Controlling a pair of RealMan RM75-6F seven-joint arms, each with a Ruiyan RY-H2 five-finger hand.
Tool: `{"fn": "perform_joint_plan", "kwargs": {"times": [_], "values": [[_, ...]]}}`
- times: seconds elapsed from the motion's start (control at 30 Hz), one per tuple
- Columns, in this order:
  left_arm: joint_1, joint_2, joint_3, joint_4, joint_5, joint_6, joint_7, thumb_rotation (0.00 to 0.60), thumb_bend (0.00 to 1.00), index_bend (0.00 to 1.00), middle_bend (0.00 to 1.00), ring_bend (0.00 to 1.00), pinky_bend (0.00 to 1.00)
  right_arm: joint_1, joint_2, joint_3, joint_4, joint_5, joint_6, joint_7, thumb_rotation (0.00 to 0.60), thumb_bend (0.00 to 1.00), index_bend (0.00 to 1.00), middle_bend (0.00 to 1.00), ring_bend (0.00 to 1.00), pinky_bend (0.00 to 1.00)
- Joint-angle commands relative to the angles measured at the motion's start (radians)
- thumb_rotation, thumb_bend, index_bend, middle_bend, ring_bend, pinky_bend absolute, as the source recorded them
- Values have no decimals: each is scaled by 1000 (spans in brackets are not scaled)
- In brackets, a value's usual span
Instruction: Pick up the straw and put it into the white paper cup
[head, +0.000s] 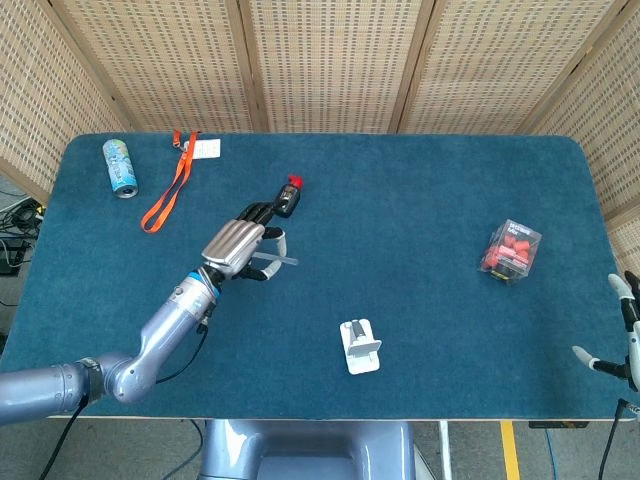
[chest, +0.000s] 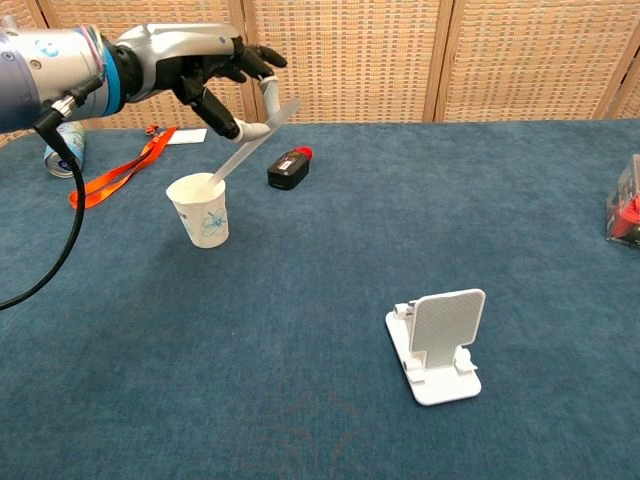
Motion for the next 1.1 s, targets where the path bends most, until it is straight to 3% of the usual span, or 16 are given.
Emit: {"fn": "perform_joint_plan", "kwargs": {"times": [0.03, 0.17, 0.47, 0.83, 0.93, 1.07, 1.1], "values": [[46, -3, -1, 74, 82, -57, -151, 600, 416, 588, 0, 0, 16, 0, -1, 0, 0, 2, -1, -3, 600, 52, 39, 0, 0, 0], [68, -9, -2, 118, 132, -66, -244, 600, 415, 591, 0, 0, 16, 3, -4, 0, 2, 6, -5, -7, 600, 52, 39, 0, 0, 0], [127, 1, -59, 175, 216, -83, -575, 600, 415, 598, 0, 0, 15, 9, -12, -4, 6, 7, -16, -25, 600, 53, 39, 0, 0, 0], [136, -25, -26, 276, 307, -105, -717, 600, 415, 593, 0, 0, 14, 11, -16, -5, 5, 14, -20, -42, 600, 50, 39, 0, 0, 0], [137, -31, -21, 292, 319, -106, -740, 600, 398, 486, 0, 0, 6, 12, -17, -5, 5, 15, -21, -45, 600, 50, 39, 0, 0, 0], [137, -33, -8, 309, 344, -111, -769, 600, 282, 91, 0, 0, 0, 13, -19, -5, 6, 17, -22, -50, 600, 51, 39, 0, 0, 0], [137, -33, -5, 313, 349, -112, -777, 600, 269, 46, 0, 0, 0, 14, -20, -5, 6, 18, -24, -51, 600, 50, 39, 0, 0, 0]]}}
